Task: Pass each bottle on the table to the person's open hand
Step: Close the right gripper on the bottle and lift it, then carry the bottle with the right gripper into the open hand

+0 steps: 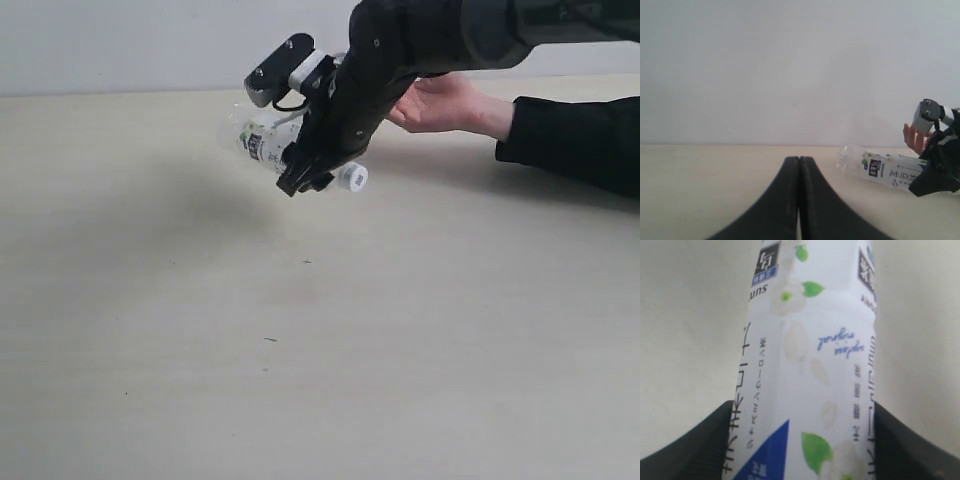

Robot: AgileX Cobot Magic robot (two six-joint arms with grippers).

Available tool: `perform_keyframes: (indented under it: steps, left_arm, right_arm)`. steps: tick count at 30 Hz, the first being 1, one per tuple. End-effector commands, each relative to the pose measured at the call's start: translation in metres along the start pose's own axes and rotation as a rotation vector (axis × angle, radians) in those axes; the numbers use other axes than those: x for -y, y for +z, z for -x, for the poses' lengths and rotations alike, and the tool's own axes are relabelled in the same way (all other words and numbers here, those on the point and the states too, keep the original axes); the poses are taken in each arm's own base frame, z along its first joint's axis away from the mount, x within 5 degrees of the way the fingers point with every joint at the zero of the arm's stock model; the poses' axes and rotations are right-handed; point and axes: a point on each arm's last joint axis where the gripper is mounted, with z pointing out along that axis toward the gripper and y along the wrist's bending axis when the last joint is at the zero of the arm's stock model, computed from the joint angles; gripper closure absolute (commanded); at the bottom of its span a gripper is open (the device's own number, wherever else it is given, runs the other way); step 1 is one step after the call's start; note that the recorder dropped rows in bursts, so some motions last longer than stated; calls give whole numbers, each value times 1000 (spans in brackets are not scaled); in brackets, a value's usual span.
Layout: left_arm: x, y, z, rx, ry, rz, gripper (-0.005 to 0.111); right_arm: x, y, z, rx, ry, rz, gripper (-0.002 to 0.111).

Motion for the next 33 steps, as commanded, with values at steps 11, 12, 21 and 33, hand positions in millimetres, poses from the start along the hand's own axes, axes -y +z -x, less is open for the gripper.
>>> perform_keyframes:
  steps: [11, 12, 21, 33]
  left_arm:
    - [0, 0, 0, 6, -2, 1, 107]
    - [0, 0, 0, 6, -2, 1, 107]
    - [0, 0, 0, 6, -2, 1, 107]
    - [0, 0, 0, 6, -2, 1, 107]
  right_arm:
    - [11, -92, 22, 149, 65, -109, 108]
    - [14, -98, 22, 153, 85, -127, 108]
    - [46, -157, -2, 205, 234, -210, 108]
    - [67, -175, -71, 324, 426, -314, 108]
